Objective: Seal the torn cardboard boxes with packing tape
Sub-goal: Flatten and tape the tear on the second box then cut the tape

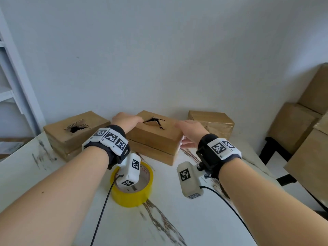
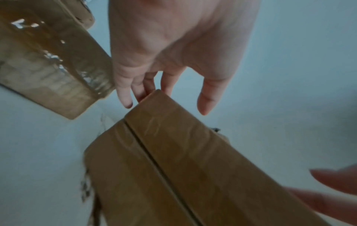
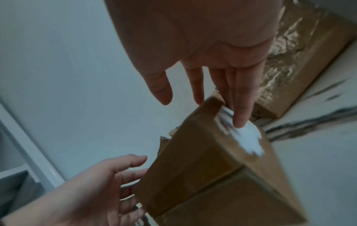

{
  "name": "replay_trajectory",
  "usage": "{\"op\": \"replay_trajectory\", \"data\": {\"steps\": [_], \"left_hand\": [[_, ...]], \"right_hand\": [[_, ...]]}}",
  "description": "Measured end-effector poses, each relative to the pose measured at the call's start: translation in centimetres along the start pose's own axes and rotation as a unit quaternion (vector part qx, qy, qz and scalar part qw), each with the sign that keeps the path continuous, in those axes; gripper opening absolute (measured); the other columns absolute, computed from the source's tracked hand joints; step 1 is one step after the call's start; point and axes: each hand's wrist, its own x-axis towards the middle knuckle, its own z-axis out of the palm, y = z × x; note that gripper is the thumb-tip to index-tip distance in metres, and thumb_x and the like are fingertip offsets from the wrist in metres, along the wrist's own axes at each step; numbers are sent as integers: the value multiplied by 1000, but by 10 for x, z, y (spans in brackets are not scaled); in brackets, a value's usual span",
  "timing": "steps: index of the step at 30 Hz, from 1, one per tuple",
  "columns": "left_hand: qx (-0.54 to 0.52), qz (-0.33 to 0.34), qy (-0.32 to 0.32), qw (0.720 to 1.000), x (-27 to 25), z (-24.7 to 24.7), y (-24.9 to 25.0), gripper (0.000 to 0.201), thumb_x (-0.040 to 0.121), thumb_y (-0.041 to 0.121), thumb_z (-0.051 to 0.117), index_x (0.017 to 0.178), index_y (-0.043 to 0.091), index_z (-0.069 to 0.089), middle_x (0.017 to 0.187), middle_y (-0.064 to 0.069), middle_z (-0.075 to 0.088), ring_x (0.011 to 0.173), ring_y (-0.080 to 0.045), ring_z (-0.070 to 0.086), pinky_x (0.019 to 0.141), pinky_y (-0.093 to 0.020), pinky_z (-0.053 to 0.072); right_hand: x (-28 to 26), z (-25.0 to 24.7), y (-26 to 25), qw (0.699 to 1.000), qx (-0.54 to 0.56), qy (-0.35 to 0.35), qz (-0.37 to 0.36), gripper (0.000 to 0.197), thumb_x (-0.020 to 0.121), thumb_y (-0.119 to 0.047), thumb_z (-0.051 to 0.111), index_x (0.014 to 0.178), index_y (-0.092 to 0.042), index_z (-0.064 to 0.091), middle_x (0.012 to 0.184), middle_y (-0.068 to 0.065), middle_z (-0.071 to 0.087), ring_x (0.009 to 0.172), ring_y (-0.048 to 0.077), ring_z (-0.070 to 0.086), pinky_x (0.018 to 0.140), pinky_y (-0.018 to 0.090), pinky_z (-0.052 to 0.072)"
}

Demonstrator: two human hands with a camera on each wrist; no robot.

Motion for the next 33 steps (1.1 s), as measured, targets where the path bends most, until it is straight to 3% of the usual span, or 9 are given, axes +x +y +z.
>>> {"op": "replay_trajectory", "data": {"steps": [2,4,7,11,14,18,21,25,33], "left_hand": [[-5,19,-14,1000,-6,4,8,20,86,29,63,89,10,56,93,-3,54,96,-24,51,77,-30,41],[9,38,-34,999,-19,9,16,20,86,25,61,73,16,49,78,0,49,88,-23,49,68,-30,40],[62,82,-61,993,-37,18,26,8,86,22,59,89,15,59,91,-6,56,88,-25,55,80,-33,48],[113,111,-87,984,-59,32,32,12,85,18,61,96,18,64,101,-4,57,98,-25,58,89,-37,52],[143,129,-96,977,-75,40,33,5,84,18,64,88,21,62,95,0,55,93,-22,57,85,-35,53],[137,136,-96,977,-85,48,30,8,85,18,64,79,20,59,87,1,55,73,-17,53,64,-26,47],[144,127,-74,979,-84,53,28,12,84,25,64,95,24,59,121,-7,49,109,-26,52,94,-34,45],[138,135,-99,976,-85,65,26,49,93,33,54,138,19,40,147,-11,27,127,-27,42,102,-30,33],[162,130,-162,965,-76,72,22,58,98,42,41,148,18,25,155,-10,20,138,-25,30,110,-33,26]], "right_hand": [[-3,-10,2,999,-30,14,-5,32,90,-35,56,119,-22,56,117,5,60,99,26,62,82,38,57],[-9,-22,6,998,-53,29,-9,31,90,-34,57,120,-23,57,114,3,61,95,25,63,76,35,57],[-19,-43,13,995,-78,56,-9,31,91,-29,57,122,-23,57,115,3,60,89,24,64,68,34,56],[-34,-68,24,992,-97,73,14,21,91,-19,58,111,-21,62,109,7,64,91,28,68,82,41,57],[-44,-81,32,986,-143,81,17,17,88,-14,60,105,-20,61,102,9,65,85,30,69,79,42,58],[-56,-90,33,970,-228,80,0,15,88,-16,61,103,-16,60,95,8,66,84,27,68,76,39,58],[-60,-87,28,956,-277,83,-41,24,89,-25,61,110,-15,61,116,6,61,101,22,59,82,32,50],[-56,-74,24,958,-281,25,-41,59,83,-42,66,135,-21,47,140,2,45,126,22,44,96,31,37],[-46,-71,30,973,-229,30,-12,63,76,-41,75,132,-24,51,132,1,49,105,16,44,85,26,34]]}}
